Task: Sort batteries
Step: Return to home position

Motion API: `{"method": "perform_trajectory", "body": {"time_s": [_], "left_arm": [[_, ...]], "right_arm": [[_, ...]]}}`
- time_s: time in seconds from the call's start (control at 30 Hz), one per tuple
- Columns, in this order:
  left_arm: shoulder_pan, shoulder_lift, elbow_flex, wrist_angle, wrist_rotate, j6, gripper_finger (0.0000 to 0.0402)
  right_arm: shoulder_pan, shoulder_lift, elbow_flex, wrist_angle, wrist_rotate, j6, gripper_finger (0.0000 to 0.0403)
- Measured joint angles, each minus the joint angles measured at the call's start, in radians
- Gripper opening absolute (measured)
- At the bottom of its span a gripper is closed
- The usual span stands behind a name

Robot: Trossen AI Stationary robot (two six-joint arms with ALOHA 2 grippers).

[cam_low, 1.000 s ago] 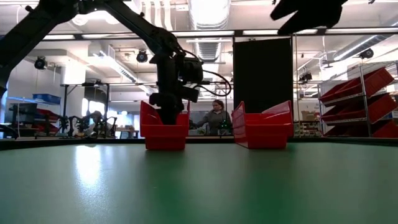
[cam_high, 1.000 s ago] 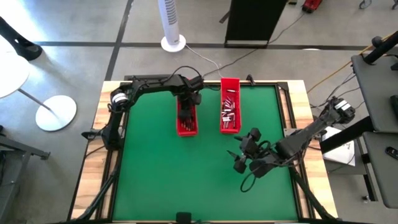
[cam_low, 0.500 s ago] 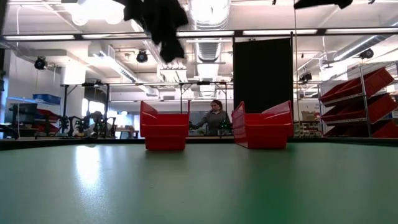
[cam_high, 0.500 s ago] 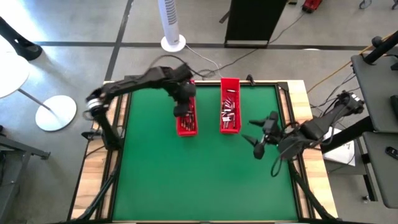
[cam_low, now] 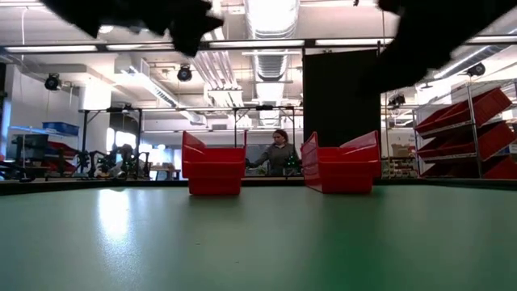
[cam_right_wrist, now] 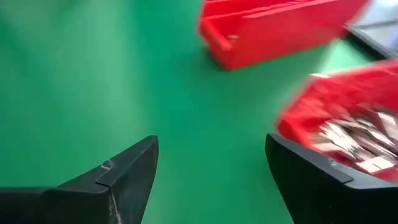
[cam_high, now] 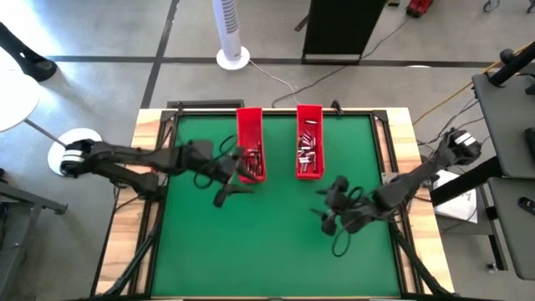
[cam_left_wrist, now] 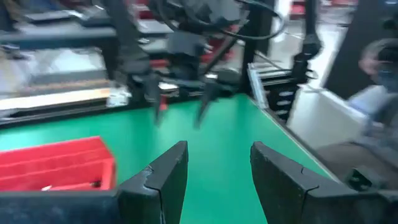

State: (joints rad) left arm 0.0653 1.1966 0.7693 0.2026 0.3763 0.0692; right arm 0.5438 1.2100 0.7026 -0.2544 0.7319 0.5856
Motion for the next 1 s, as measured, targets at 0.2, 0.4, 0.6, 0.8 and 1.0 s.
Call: {"method": "perform_trajectory", "body": {"time_s": [0.2,0.4,0.6,0.8,1.0], "left_arm": [[-0.063,-0.089,-0.216,0.121,-0.155,-0.025,0.0155],[-0.041,-0.149,-0.295,0.128,-0.158,-0.059,0.0155],[0.0,-0.324,-0.208,-0.128,-0.162,-0.053,0.0155],[-0.003,-0.542,-0.174,-0.282,-0.194,-0.072,0.0155],[-0.012,-0.774,-0.344,-0.254,-0.298,-0.143,0.0155]], "right_arm": [[-0.16,0.156,0.085,0.239,-0.22,-0.324,0.0268],[-0.346,0.208,0.266,0.219,-0.286,-0.697,0.0236],[-0.508,0.077,0.321,0.199,-0.386,-0.837,0.0197],[-0.682,-0.136,0.241,0.182,-0.692,-0.829,0.016],[-0.738,-0.399,0.066,0.161,-0.706,-0.791,0.0122]]}}
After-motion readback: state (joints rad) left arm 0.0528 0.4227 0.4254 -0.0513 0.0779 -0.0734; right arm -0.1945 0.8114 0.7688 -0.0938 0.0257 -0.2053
